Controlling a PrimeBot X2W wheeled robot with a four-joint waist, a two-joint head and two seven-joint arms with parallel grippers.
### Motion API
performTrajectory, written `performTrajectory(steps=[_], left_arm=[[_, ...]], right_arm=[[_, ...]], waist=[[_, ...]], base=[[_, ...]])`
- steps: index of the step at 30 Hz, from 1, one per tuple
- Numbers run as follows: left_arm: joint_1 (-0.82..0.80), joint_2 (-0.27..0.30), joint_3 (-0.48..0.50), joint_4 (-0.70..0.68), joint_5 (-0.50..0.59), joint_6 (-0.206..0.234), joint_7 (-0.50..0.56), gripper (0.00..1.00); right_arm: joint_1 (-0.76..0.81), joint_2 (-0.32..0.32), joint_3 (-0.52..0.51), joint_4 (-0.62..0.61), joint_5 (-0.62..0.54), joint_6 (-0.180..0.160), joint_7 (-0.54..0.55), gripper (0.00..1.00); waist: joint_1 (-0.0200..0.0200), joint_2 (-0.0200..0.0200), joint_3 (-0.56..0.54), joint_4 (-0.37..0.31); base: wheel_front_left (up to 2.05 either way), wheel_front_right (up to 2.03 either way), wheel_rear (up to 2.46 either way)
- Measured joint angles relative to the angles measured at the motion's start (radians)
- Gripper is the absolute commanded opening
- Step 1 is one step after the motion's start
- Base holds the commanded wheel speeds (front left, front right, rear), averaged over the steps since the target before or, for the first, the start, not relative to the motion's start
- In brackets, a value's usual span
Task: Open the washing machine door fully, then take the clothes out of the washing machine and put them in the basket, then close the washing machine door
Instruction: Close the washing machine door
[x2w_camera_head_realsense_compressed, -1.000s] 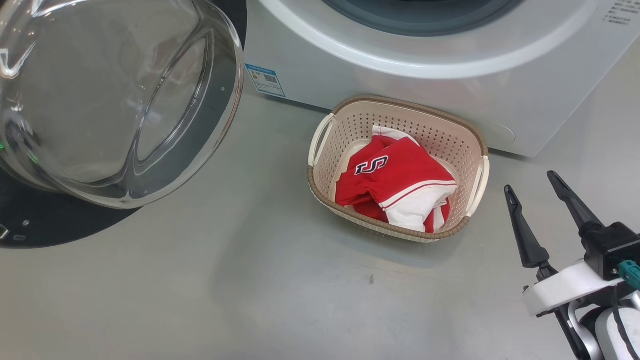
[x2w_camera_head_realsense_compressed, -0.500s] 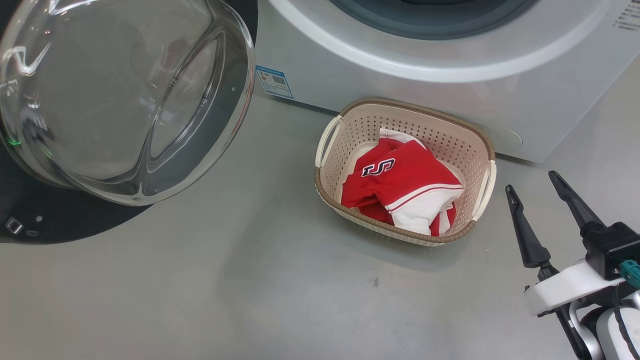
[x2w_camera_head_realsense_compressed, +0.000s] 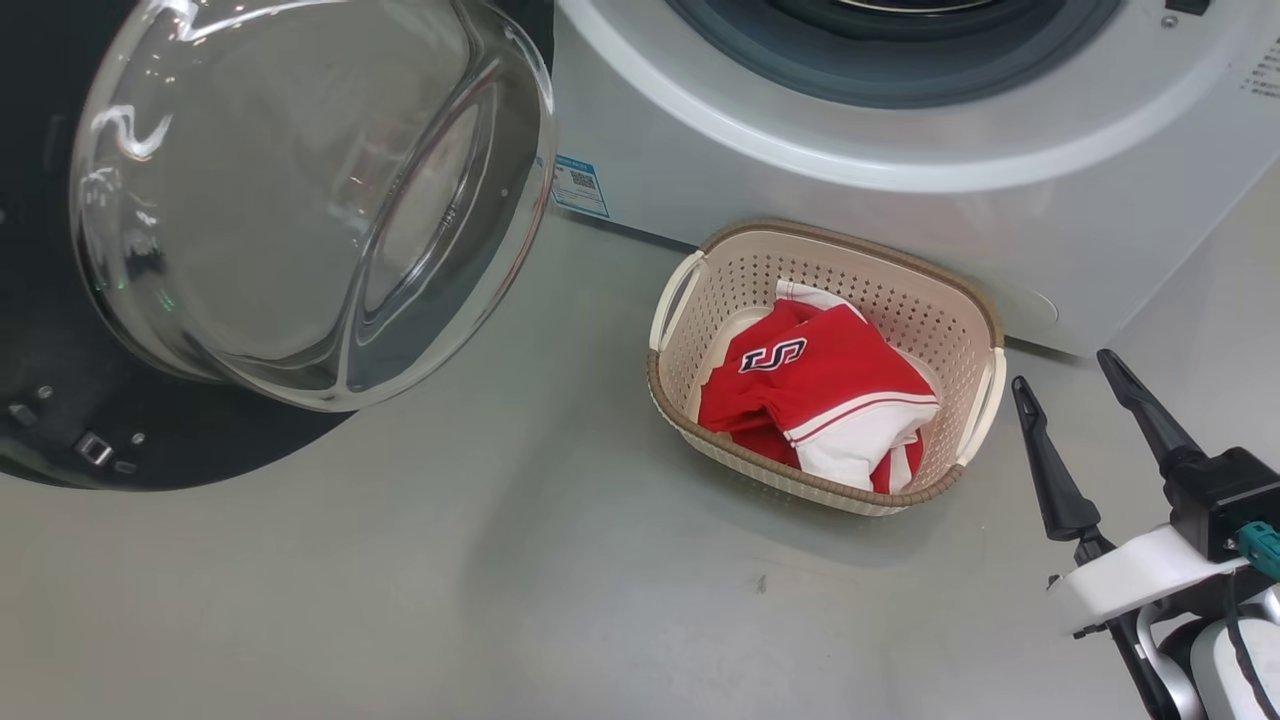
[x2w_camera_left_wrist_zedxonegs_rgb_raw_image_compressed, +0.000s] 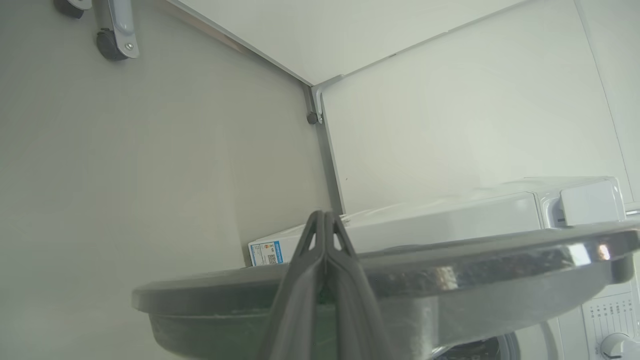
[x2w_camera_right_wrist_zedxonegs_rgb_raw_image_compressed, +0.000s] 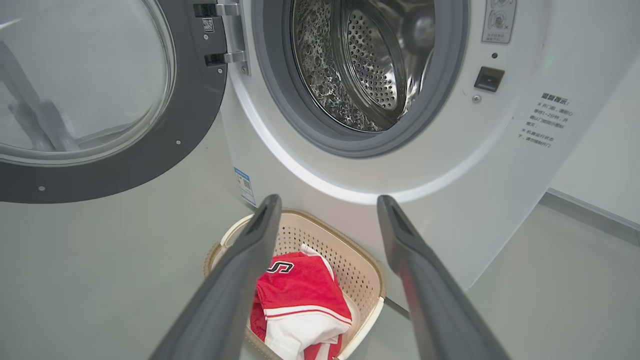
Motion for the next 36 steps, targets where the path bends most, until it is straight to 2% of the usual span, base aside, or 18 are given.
performTrajectory(steps=[13,29,36], left_arm=[[0.048,-0.007,-0.014,-0.024,-0.057,-0.043,0.13,0.0],[0.109,-0.021,-0.04,-0.133,-0.086,-0.06,0.277,0.0],[0.153,-0.045,-0.04,-0.208,-0.119,-0.06,0.326,0.0]], right_arm=[[0.004,0.019,0.011,0.002,0.009,0.0,-0.001,1.0],[0.004,0.042,0.03,0.016,0.018,-0.007,-0.012,1.0],[0.003,0.061,0.033,0.029,0.02,-0.008,-0.029,1.0]], waist=[[0.0,0.0,-0.029,0.015],[-0.0001,0.0,-0.05,-0.006],[0.0,0.0,-0.06,-0.03]], base=[[0.0,0.0,0.0],[0.0,0.0,0.0],[0.0,0.0,0.0]])
